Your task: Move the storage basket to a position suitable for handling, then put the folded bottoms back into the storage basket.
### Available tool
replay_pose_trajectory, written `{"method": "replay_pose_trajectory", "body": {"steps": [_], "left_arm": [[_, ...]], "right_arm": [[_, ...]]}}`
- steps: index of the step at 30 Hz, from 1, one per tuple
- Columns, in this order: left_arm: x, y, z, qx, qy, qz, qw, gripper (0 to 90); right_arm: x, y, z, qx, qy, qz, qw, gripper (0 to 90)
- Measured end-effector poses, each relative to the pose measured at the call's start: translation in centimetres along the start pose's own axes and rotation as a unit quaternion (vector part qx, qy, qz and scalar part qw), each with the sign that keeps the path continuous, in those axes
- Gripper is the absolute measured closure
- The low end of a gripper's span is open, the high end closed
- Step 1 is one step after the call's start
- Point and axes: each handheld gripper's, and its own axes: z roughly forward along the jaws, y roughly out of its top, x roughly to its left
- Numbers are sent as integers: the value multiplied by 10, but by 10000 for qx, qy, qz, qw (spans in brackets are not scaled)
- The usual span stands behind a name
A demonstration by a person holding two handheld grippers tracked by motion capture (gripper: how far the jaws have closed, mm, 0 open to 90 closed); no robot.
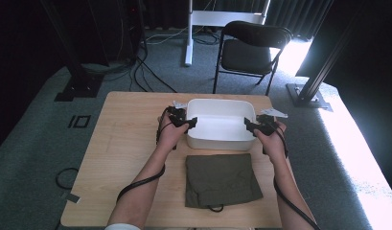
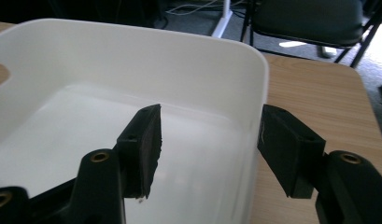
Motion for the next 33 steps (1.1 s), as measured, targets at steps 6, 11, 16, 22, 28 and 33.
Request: {"method": "replay_pose_trajectory", "body": {"steps": [6,11,16,22,28,33], "left_arm": [[-5,3,-11,-112,-160,253,9995,322],[-7,3,-20,-257,-221,386,9987,266],[-7,2,-26,-184,-232,375,9989,241],[-11,-2,-39,-115,-371,501,9980,241],[-20,-11,-52,-126,-602,573,9965,240],[-31,-21,-63,-162,-738,638,9951,241]], "right_arm": [[7,0,-2,-39,320,-135,9994,231],[9,1,-10,12,366,-305,9989,209],[10,3,-19,-63,493,-297,9983,200],[14,4,-35,-144,527,-279,9981,192],[19,-1,-51,-203,548,-384,9976,189],[20,-10,-62,-156,591,-497,9969,185]]}}
